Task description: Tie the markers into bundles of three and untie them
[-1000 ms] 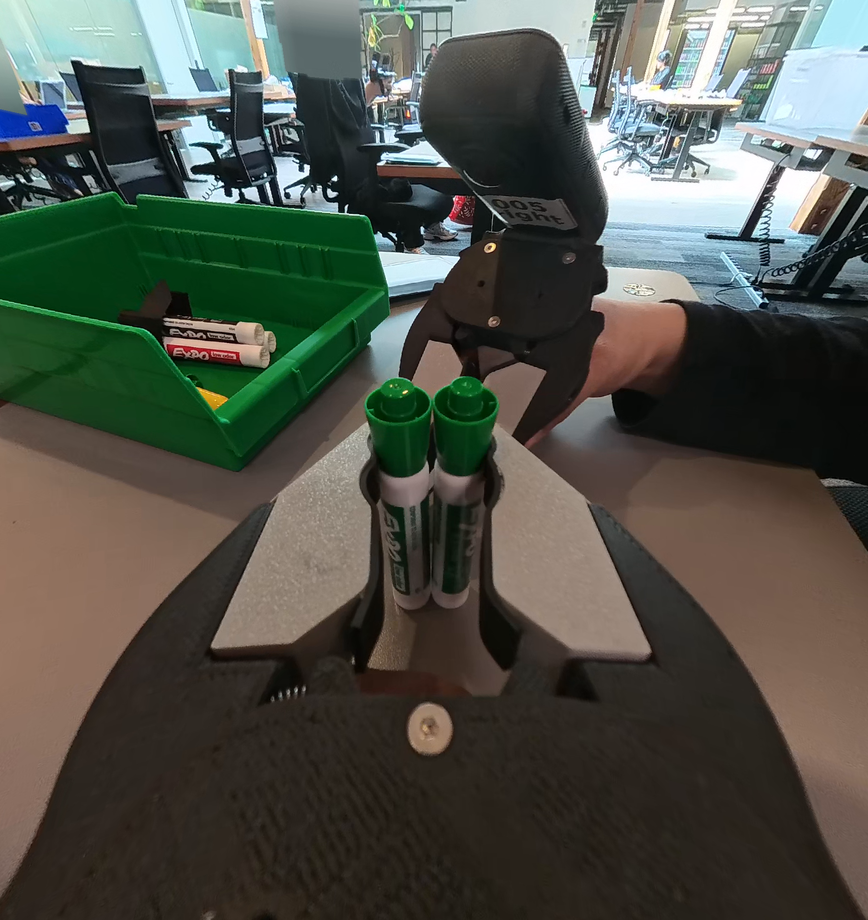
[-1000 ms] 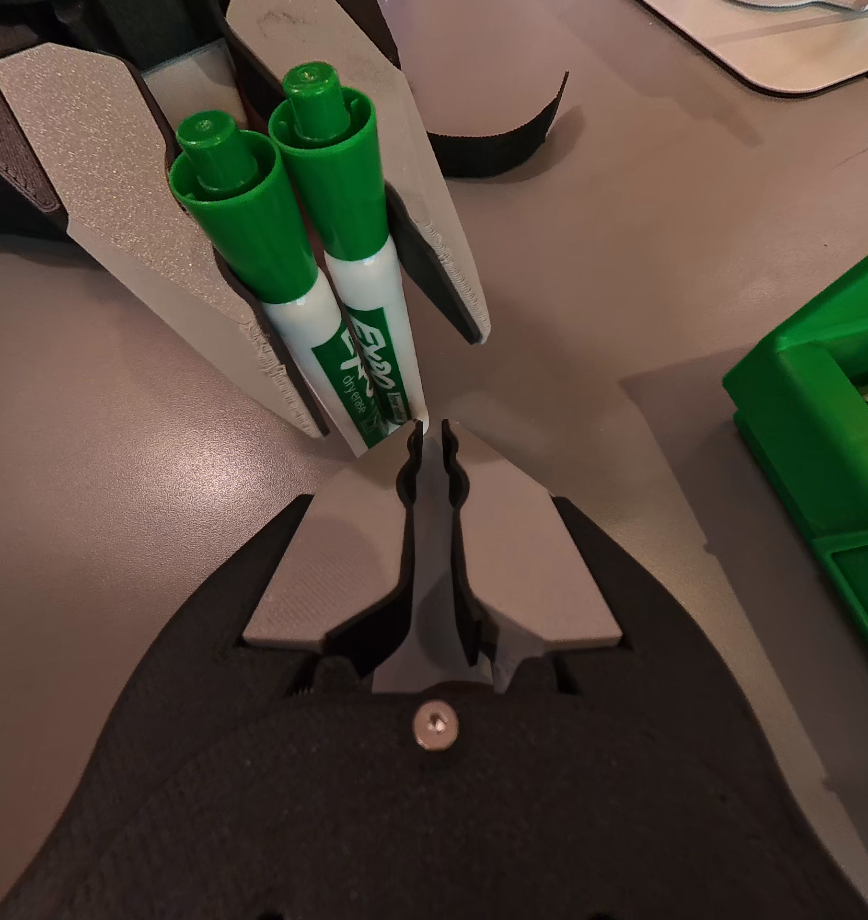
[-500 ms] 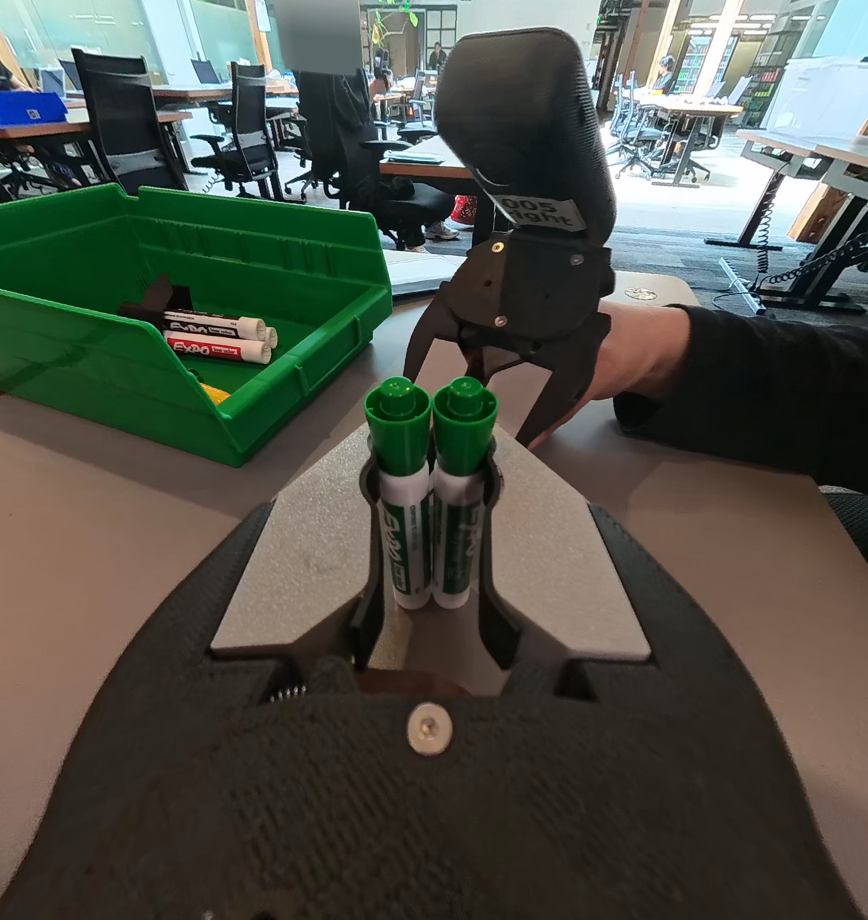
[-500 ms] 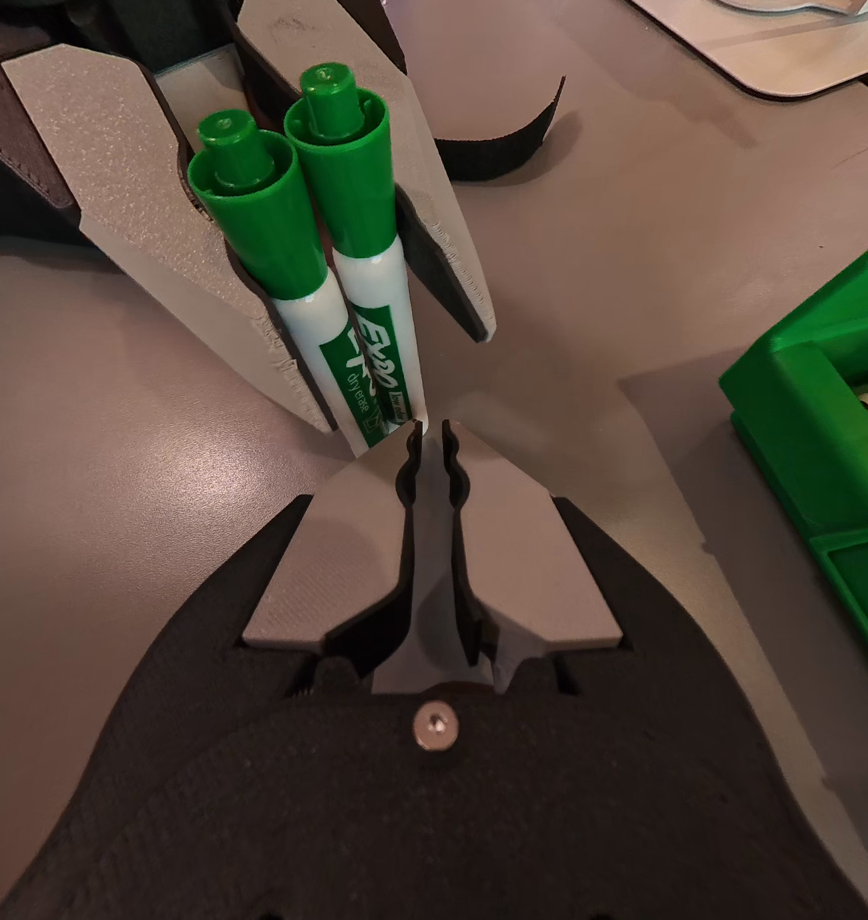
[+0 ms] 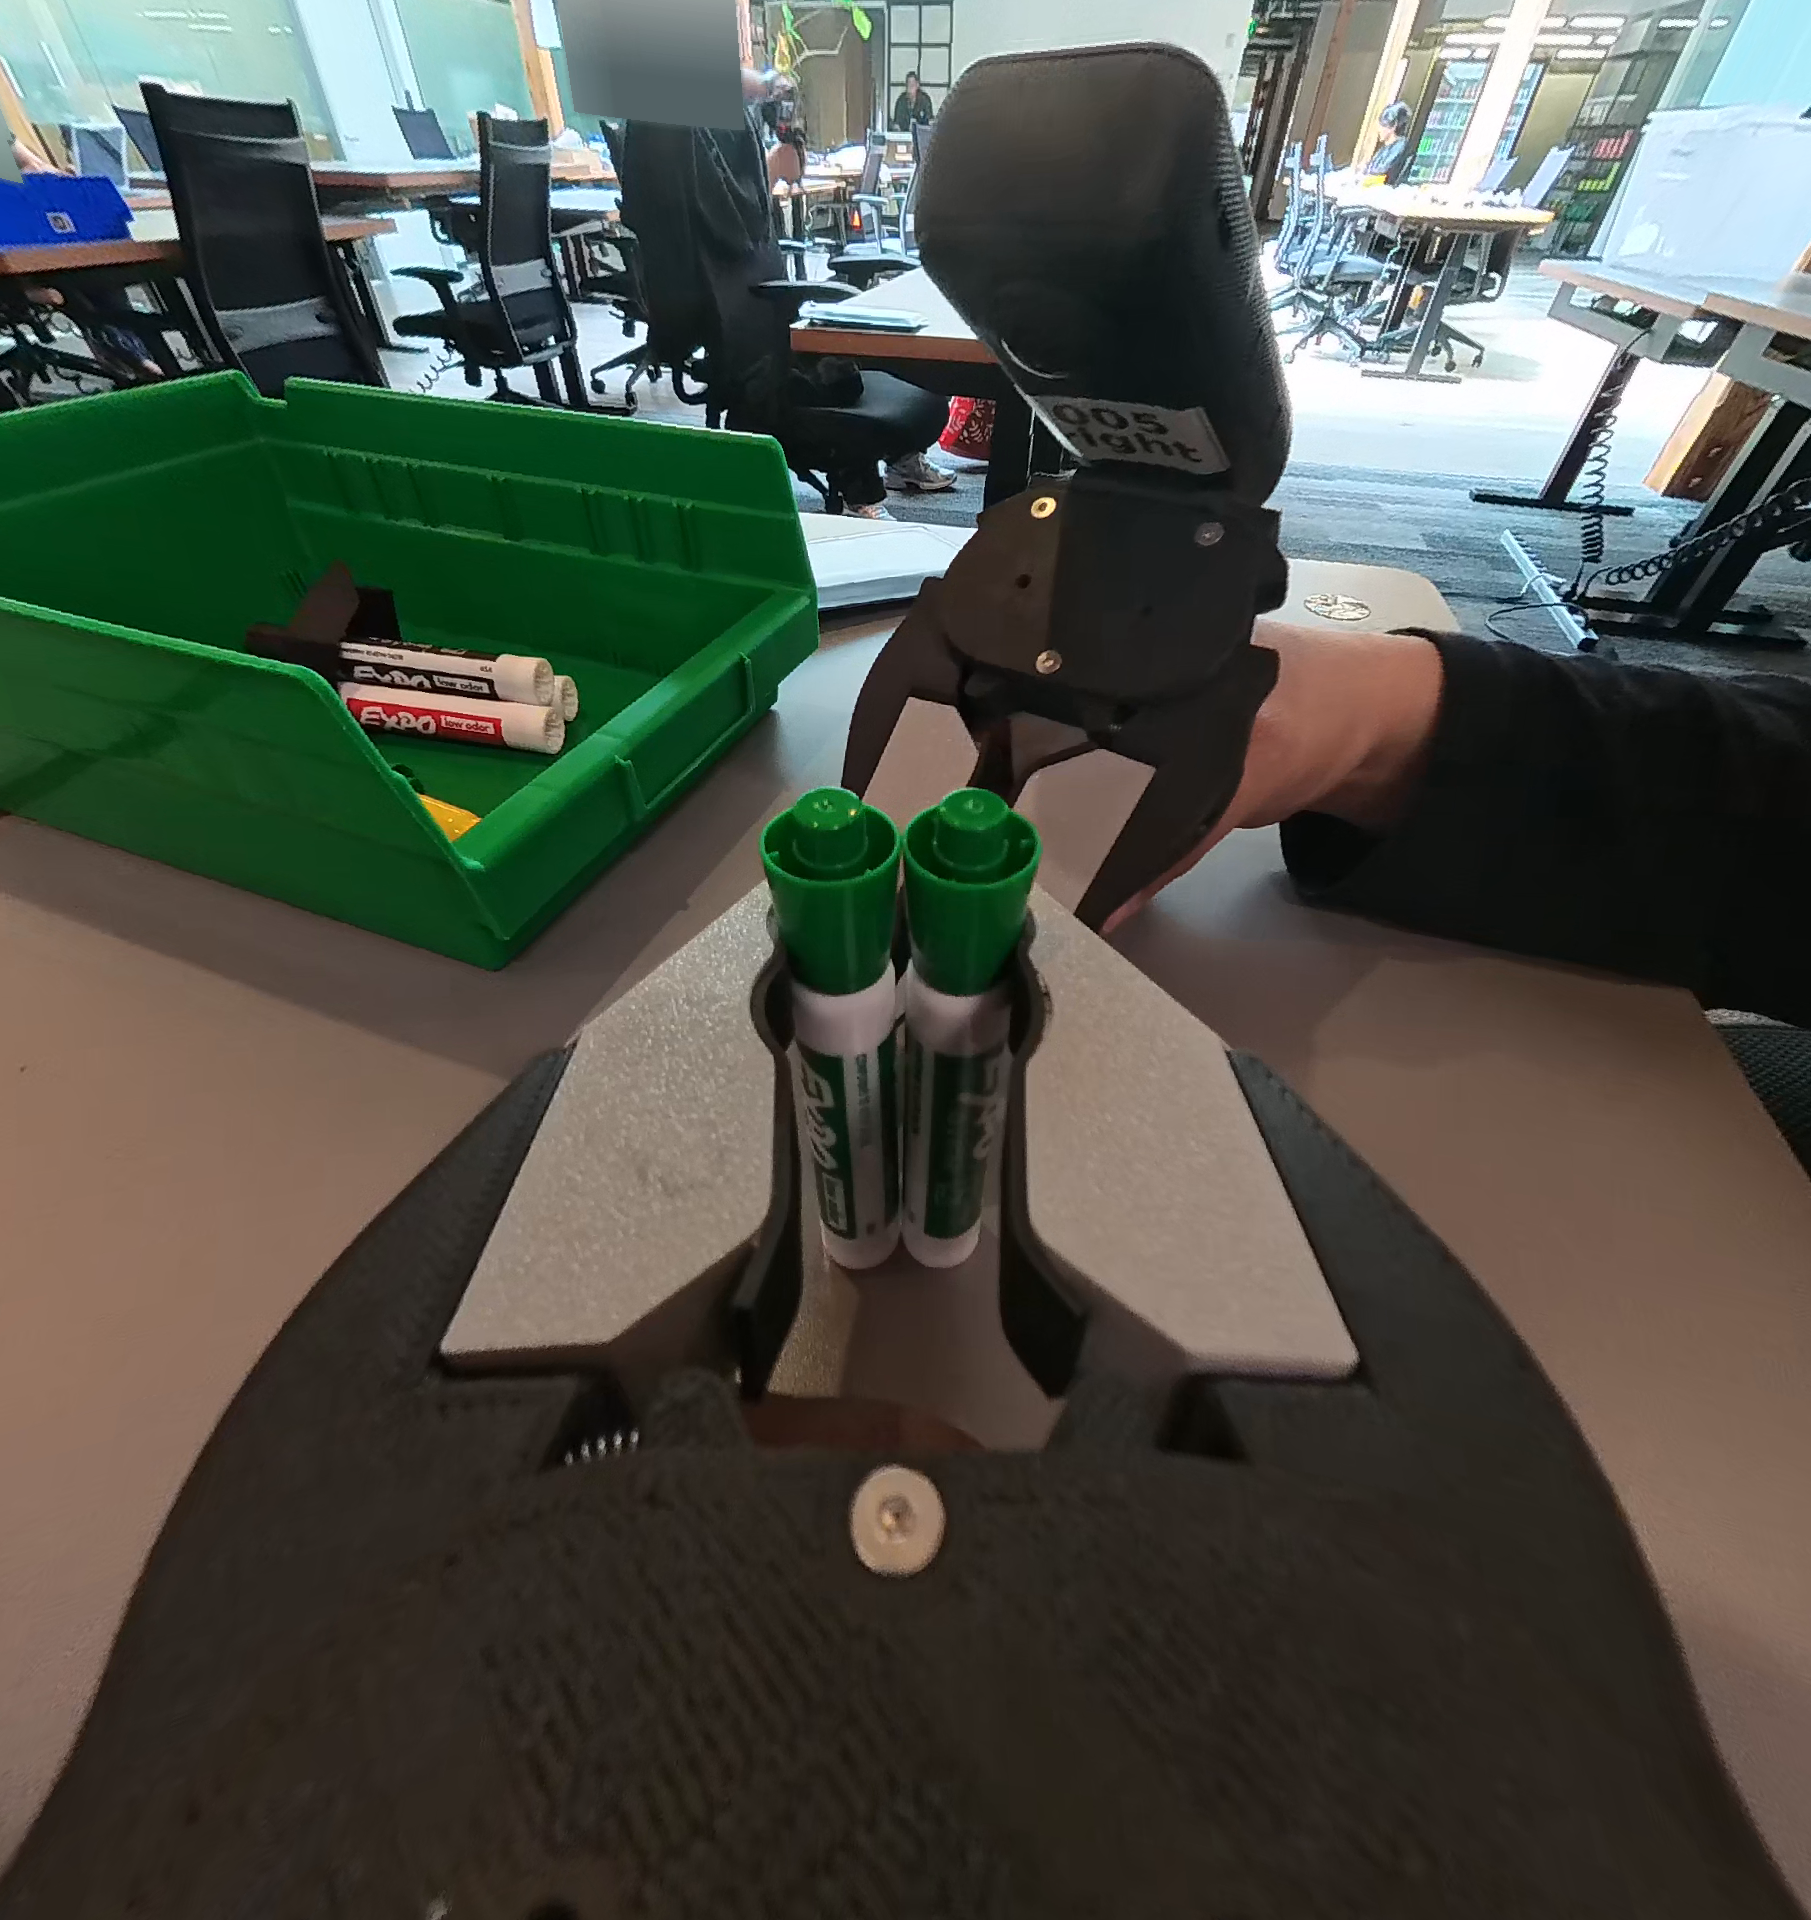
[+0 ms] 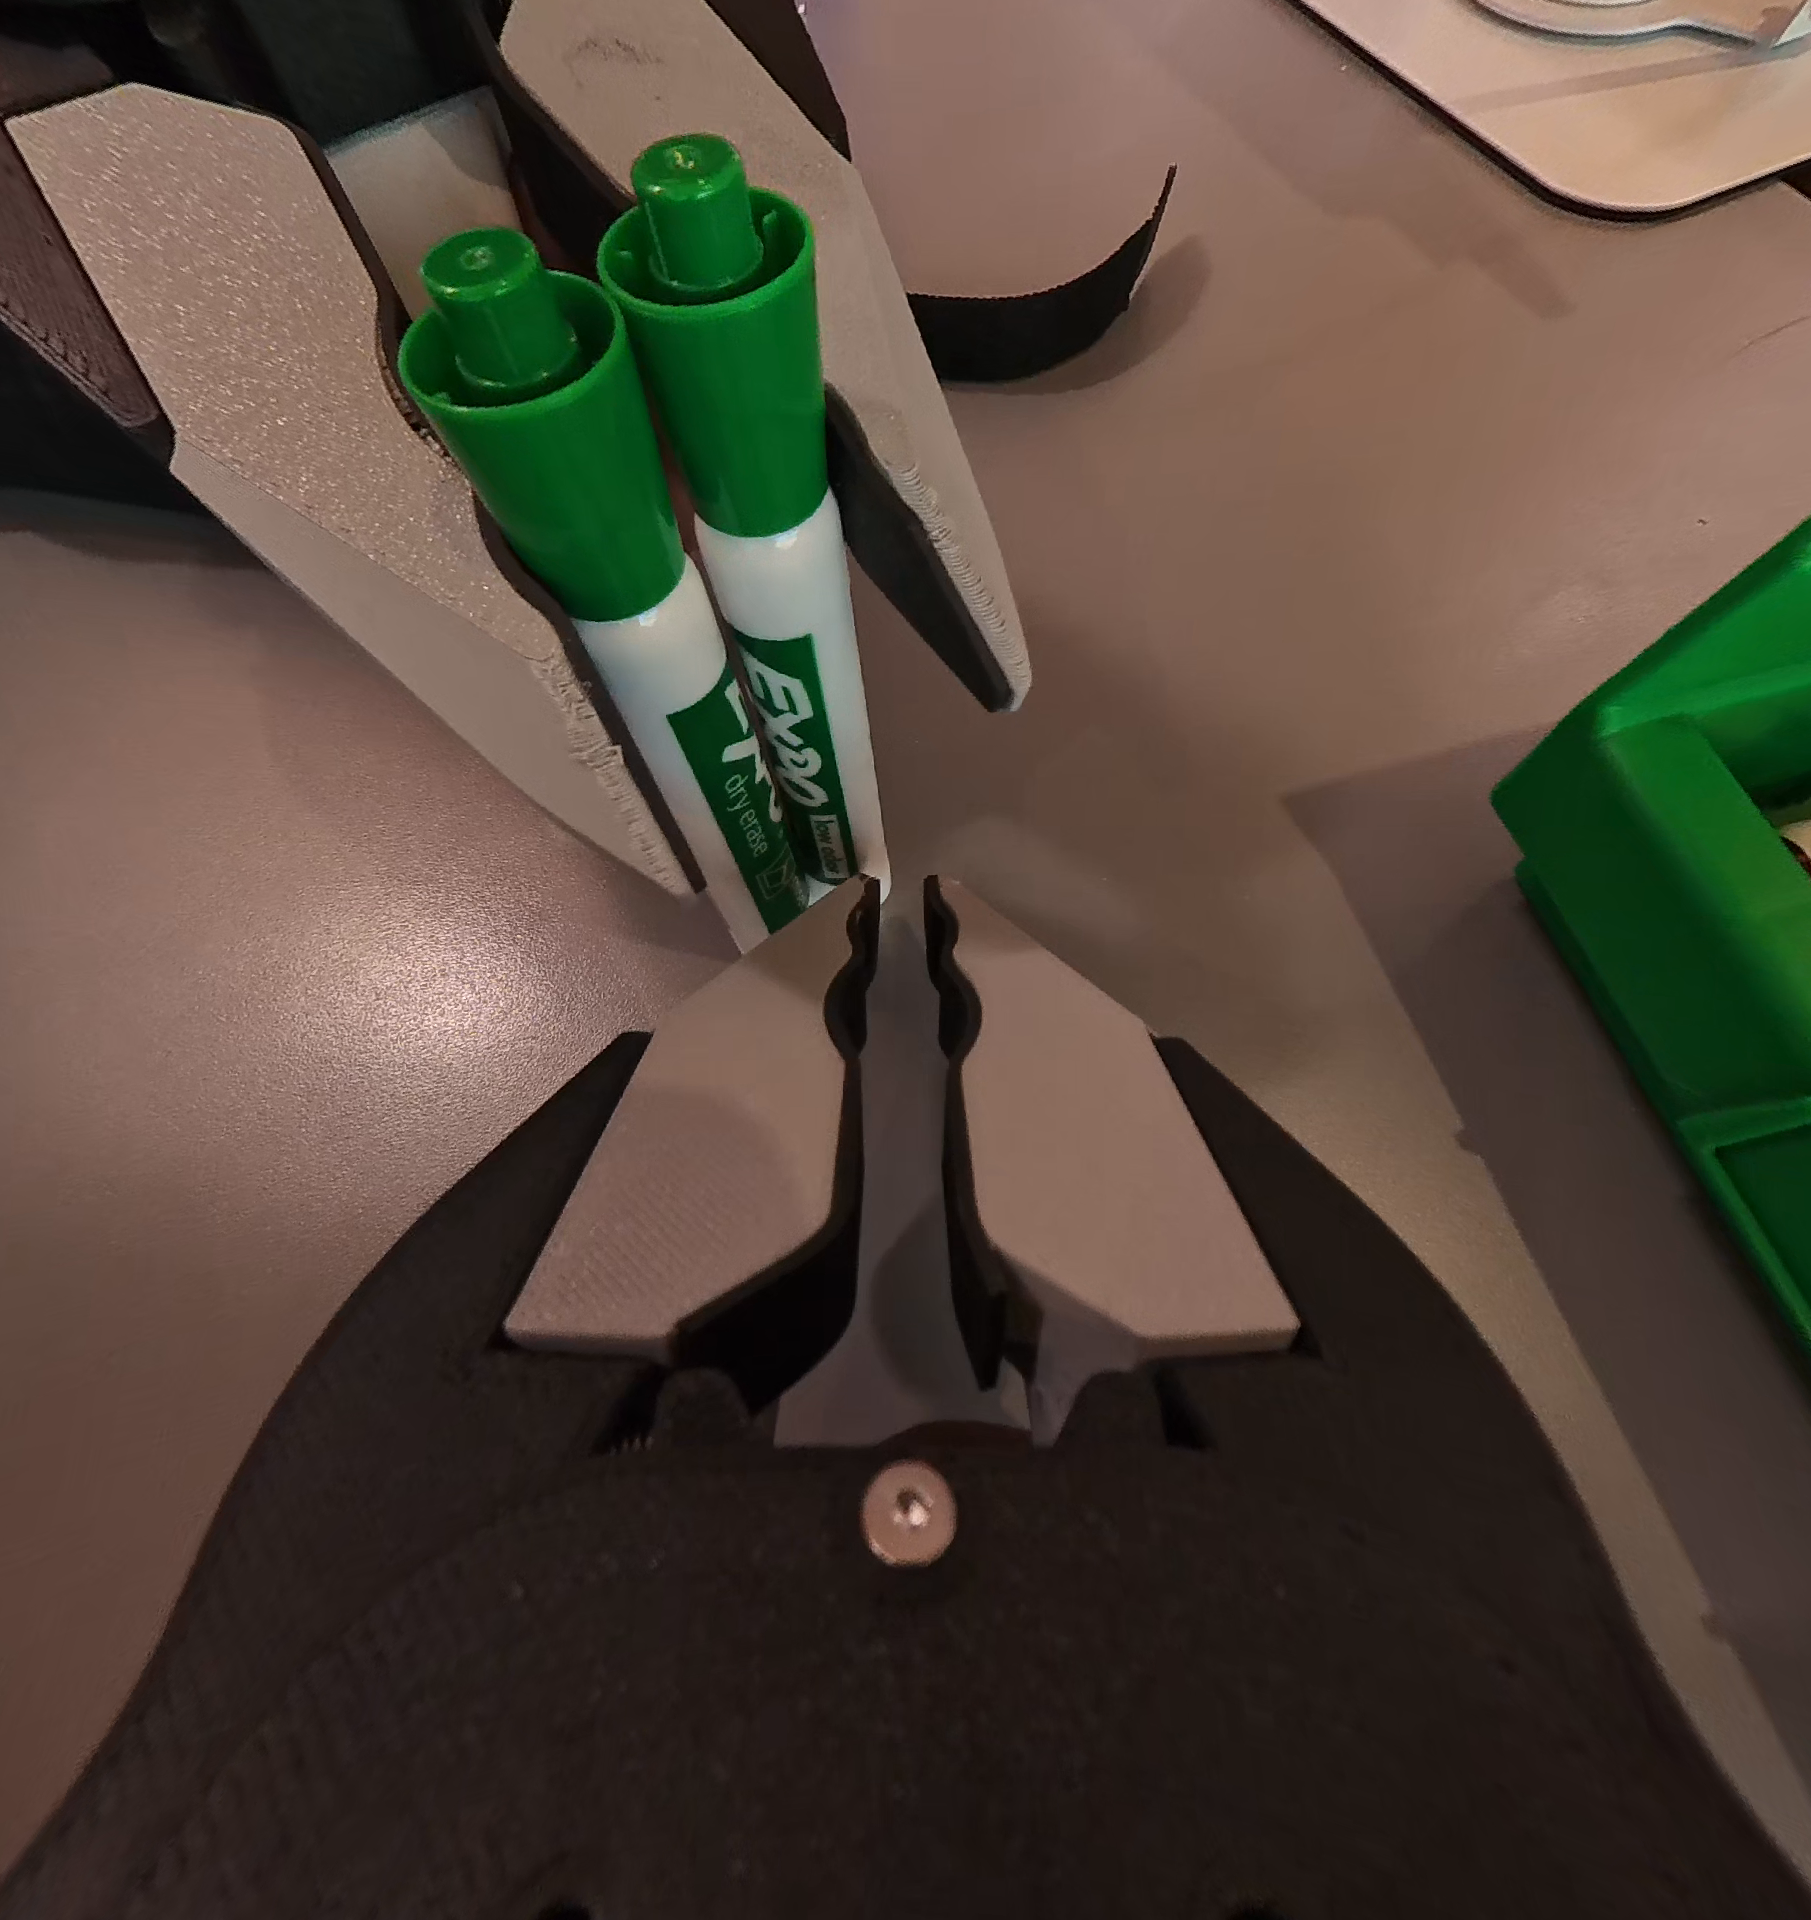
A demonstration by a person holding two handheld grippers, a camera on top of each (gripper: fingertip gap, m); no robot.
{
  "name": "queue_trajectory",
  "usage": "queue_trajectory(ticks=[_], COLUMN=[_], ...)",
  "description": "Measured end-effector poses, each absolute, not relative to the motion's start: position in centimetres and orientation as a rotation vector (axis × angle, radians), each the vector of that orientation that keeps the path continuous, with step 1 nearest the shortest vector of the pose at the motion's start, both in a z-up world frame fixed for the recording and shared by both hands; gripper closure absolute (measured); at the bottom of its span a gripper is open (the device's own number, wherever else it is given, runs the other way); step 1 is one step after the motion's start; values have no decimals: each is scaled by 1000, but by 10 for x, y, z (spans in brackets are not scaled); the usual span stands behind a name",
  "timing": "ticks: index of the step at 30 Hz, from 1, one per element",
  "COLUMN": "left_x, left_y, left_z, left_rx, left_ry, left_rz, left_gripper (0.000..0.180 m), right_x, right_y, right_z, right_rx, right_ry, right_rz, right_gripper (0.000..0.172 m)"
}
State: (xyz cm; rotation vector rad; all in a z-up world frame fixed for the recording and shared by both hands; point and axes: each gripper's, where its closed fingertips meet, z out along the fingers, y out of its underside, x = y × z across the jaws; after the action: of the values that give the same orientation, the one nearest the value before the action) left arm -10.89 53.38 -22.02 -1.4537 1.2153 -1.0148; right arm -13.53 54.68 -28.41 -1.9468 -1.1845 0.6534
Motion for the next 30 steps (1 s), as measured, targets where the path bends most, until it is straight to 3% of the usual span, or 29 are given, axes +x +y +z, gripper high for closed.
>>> queue_trajectory(ticks=[30], left_x=[-131], left_y=[537], left_z=[-194], left_rx=[-1423], left_ry=[1160], left_rz=[-1014], left_gripper=[144], right_x=[-134], right_y=[547], right_z=[-283], right_rx=[-1947], right_ry=[-1177], right_rz=[654], right_gripper=[166])
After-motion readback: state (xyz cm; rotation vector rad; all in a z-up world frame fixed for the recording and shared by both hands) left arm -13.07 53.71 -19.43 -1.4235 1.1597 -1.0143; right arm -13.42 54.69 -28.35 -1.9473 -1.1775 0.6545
